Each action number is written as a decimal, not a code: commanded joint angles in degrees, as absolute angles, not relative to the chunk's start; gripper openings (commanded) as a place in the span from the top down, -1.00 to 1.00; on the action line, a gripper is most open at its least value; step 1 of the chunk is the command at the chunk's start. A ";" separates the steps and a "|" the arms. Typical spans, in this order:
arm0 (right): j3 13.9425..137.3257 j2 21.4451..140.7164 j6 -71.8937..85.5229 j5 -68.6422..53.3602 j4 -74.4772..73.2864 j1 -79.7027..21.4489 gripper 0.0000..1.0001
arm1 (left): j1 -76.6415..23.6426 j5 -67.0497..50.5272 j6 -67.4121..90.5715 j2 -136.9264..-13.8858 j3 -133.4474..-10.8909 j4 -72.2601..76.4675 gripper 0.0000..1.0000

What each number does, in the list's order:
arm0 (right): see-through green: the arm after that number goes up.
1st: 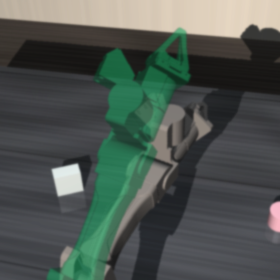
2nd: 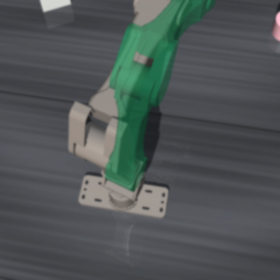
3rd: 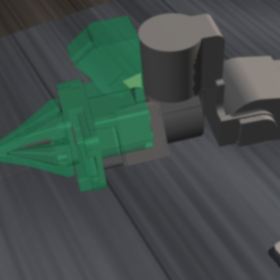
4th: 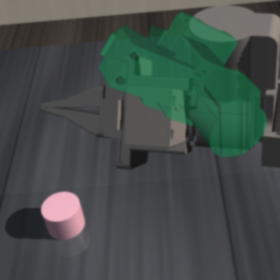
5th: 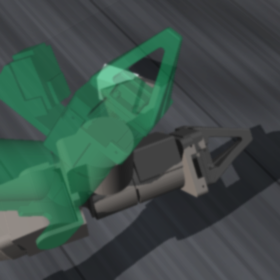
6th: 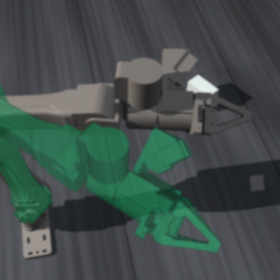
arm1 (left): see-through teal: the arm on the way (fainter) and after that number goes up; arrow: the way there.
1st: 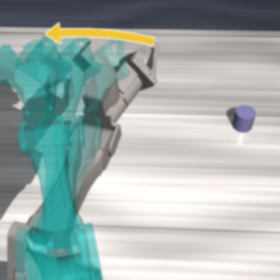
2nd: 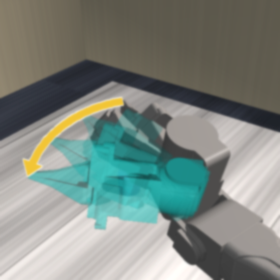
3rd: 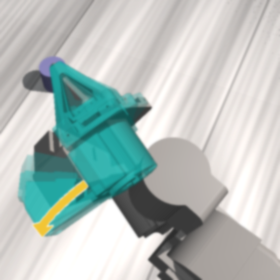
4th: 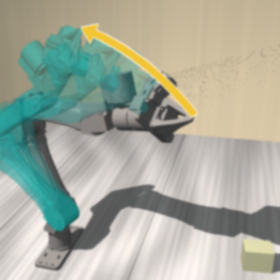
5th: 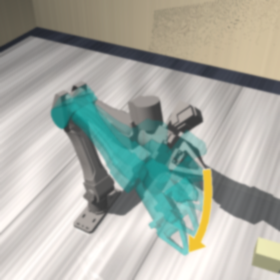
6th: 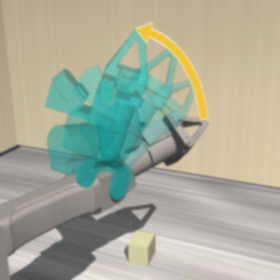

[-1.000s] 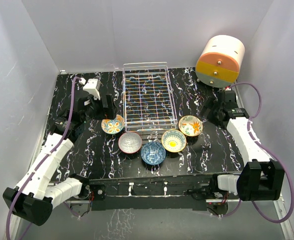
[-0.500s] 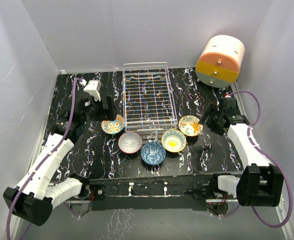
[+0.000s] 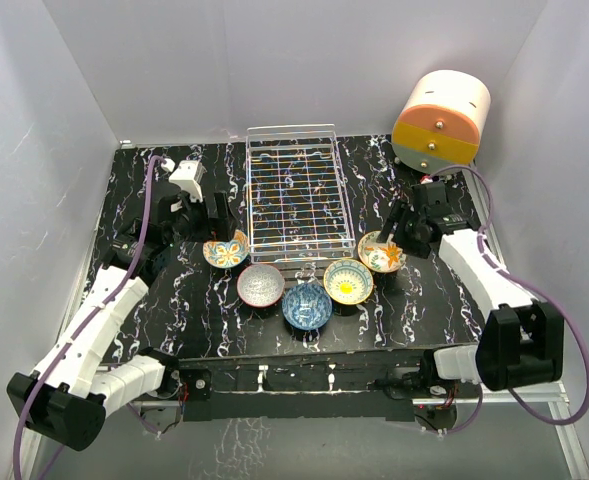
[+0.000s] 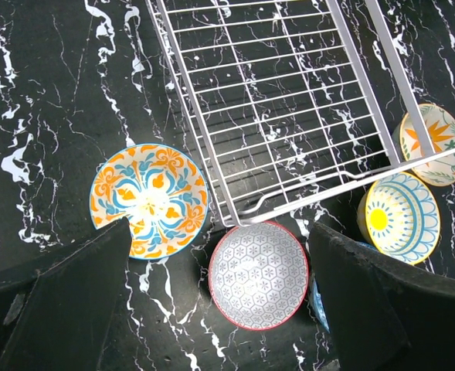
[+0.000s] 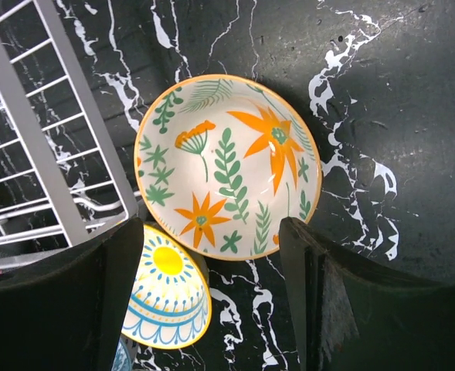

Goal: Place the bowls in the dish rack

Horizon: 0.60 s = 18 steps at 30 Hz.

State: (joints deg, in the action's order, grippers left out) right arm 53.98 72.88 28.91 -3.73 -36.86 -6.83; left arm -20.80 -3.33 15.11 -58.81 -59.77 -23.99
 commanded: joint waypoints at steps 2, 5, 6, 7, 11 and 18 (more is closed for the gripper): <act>60.07 75.51 29.41 0.35 -37.68 -8.63 -0.48 | -21.01 -5.83 15.91 -56.40 -58.63 -22.99 -0.94; 59.93 74.41 29.97 0.83 -38.42 -9.69 -0.48 | -21.01 -5.57 15.16 -55.87 -58.90 -23.66 -0.94; 59.86 74.05 29.86 1.81 -39.09 -10.55 -0.48 | -21.01 -5.42 14.86 -55.82 -59.11 -23.97 -0.94; 59.96 73.89 29.69 3.15 -40.45 -11.60 -0.49 | -21.06 -5.37 14.63 -55.67 -59.27 -24.23 -0.94; 57.96 71.65 30.42 7.12 -43.58 -13.44 -0.51 | -21.01 -5.52 14.28 -54.91 -59.18 -24.02 -0.94; 54.67 69.14 30.93 3.41 -44.49 -14.57 -0.48 | -21.06 -5.92 14.59 -53.99 -57.55 -23.53 -0.94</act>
